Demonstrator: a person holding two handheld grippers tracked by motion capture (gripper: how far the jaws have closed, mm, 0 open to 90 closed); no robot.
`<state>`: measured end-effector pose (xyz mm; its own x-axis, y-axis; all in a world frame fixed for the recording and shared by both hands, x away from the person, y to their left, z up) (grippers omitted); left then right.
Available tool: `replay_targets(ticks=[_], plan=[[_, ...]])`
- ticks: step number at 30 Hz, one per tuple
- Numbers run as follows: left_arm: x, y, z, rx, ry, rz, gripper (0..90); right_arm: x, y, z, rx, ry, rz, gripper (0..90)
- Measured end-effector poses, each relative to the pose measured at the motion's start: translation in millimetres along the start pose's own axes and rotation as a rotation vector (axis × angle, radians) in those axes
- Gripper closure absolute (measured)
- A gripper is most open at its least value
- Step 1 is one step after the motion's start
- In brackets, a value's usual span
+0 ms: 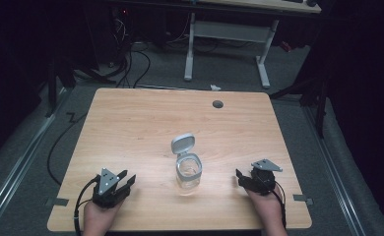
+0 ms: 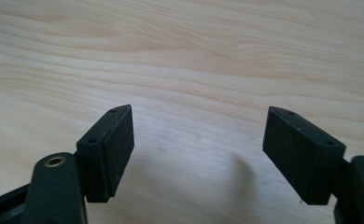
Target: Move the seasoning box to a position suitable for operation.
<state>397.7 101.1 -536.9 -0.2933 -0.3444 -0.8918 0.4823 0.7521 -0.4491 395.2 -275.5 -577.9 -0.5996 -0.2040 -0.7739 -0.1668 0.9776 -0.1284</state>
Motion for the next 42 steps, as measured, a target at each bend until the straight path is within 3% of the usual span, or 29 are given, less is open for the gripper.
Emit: replay_targets(ticks=[3,4,11,16,18,21,25,30,38,39,40,42], plan=[[-1.5,-0.4,2.8,-0.006,-0.008,-0.003,61.3,-2.7,0.1,-5.9,-0.019,-0.032,0.032,37.0],[-1.7,-0.3,4.1,-0.008,-0.008,0.004,61.2,-2.6,2.5,-10.7,-0.047,-0.069,0.039,45.9],[2.9,-0.4,9.8,0.001,0.023,-0.004,56.7,-0.8,8.4,-14.8,-0.082,-0.081,0.019,59.4],[1.0,-3.3,9.0,0.016,0.031,-0.024,54.8,-5.2,18.0,-20.1,-0.084,-0.106,-0.011,62.1],[1.3,-3.9,7.0,0.030,0.034,-0.030,50.4,-12.9,24.9,-20.5,-0.097,-0.123,-0.045,63.1],[1.9,-3.4,5.3,0.037,0.041,-0.030,46.5,-16.9,28.7,-18.4,-0.106,-0.115,-0.048,63.1],[-1.1,-2.1,2.4,0.042,0.029,-0.031,45.6,-20.1,40.5,-18.2,-0.126,-0.106,-0.073,67.4],[-0.2,2.3,5.5,0.029,0.028,-0.038,44.8,-22.6,65.5,-15.2,-0.173,-0.092,-0.079,74.3],[3.2,-0.9,4.3,0.031,0.035,-0.018,49.0,-27.3,94.1,-8.8,-0.190,-0.101,-0.119,81.6],[2.8,-1.1,4.5,0.026,0.031,-0.006,50.5,-27.7,97.6,-8.0,-0.194,-0.100,-0.121,83.6],[3.7,0.5,5.2,-0.001,0.033,0.034,54.9,-28.3,103.4,-6.9,-0.208,-0.098,-0.123,87.6],[4.1,0.2,4.4,-0.004,0.033,0.043,59.7,-29.1,109.3,-6.6,-0.219,-0.099,-0.124,90.0]])
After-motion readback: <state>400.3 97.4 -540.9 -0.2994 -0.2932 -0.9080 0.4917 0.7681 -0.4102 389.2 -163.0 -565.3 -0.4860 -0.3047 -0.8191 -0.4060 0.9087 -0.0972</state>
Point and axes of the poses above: each handheld gripper's, and its own axes: z roughly forward along the jaws, x roughly out of its underside, y roughly to its left, the point moved 9 cm from there along z, roughly forward along the jaws, and after that the axes turned 9 degrees about x, right-handed, at the moved point
